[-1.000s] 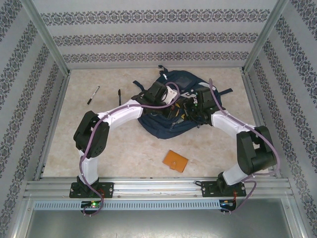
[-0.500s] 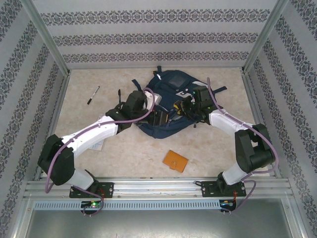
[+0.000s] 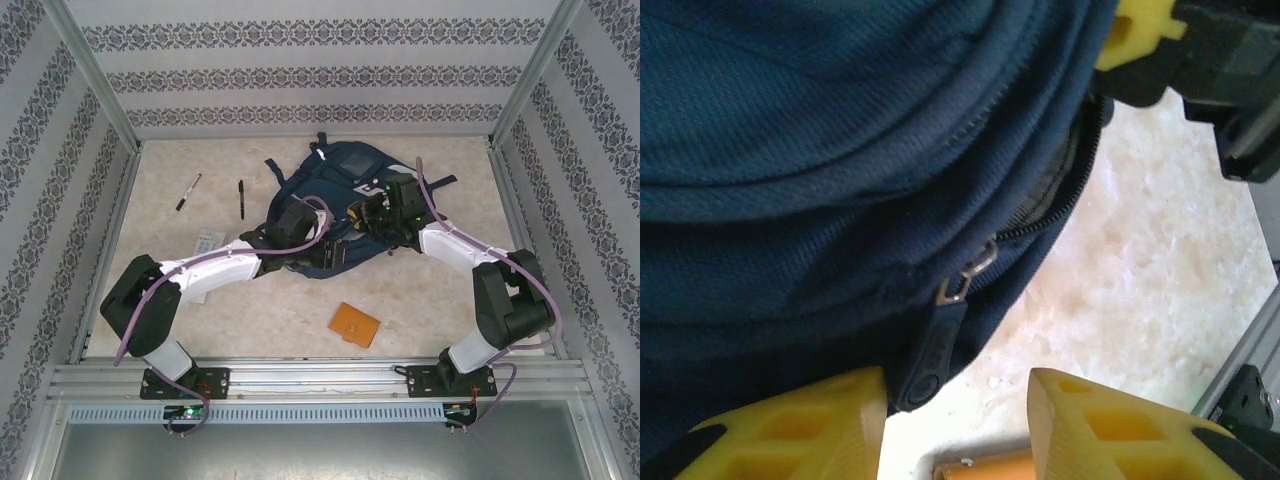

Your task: Pack the student bag

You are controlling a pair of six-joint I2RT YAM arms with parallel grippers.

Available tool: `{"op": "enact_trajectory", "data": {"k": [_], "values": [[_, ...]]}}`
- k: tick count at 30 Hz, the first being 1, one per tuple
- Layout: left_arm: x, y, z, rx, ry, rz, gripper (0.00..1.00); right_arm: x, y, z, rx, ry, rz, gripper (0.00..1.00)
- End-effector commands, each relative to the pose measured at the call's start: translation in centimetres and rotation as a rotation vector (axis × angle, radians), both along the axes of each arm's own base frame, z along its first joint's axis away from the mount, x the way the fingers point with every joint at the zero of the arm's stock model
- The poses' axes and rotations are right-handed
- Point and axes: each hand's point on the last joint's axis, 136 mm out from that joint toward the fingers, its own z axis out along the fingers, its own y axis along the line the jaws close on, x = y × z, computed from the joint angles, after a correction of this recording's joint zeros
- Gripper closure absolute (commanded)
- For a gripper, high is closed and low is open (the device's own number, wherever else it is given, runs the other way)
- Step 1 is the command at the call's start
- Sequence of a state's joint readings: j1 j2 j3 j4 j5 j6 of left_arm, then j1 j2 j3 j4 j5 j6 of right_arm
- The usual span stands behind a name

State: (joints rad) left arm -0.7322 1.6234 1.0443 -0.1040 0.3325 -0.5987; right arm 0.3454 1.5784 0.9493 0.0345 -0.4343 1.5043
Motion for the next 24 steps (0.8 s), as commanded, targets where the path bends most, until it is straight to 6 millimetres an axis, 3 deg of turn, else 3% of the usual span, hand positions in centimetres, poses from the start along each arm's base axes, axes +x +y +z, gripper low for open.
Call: {"op": "enact_trajectory", "data": {"k": [1, 4, 8, 11, 13, 14, 19, 24], "values": [[1.9, -0.1, 1.2, 0.010, -0.072, 0.047, 0.63, 0.7, 1.3, 3.9, 0.056, -0.110, 0.021, 1.00], [2.4, 0.0, 1.5, 0.014, -0.097, 0.042, 0.69, 0.5, 1.5, 4.1, 0.060, -0.113, 0.030, 1.00], [2.8, -0.5, 2.1, 0.008, -0.131, 0.004, 0.92, 0.3, 1.6, 4.1, 0.057, -0.115, 0.045, 1.00], [2.8, -0.6, 2.4, 0.004, -0.141, -0.012, 1.00, 0.3, 1.3, 3.7, 0.047, -0.108, 0.044, 1.00], [2.5, -0.6, 2.5, 0.004, -0.155, -0.036, 1.00, 0.3, 0.8, 3.5, 0.041, -0.097, 0.044, 1.00], [2.3, 0.9, 2.1, 0.036, -0.166, -0.034, 1.00, 0.4, -0.7, 3.5, 0.042, -0.086, 0.052, 1.00], [2.4, 5.3, 0.5, 0.098, -0.185, 0.012, 1.00, 0.6, -4.1, 3.5, 0.058, -0.077, 0.021, 1.00], [2.2, 8.1, -0.8, 0.176, -0.200, 0.001, 1.00, 0.7, -5.9, 3.3, 0.105, -0.069, 0.040, 1.00]]}}
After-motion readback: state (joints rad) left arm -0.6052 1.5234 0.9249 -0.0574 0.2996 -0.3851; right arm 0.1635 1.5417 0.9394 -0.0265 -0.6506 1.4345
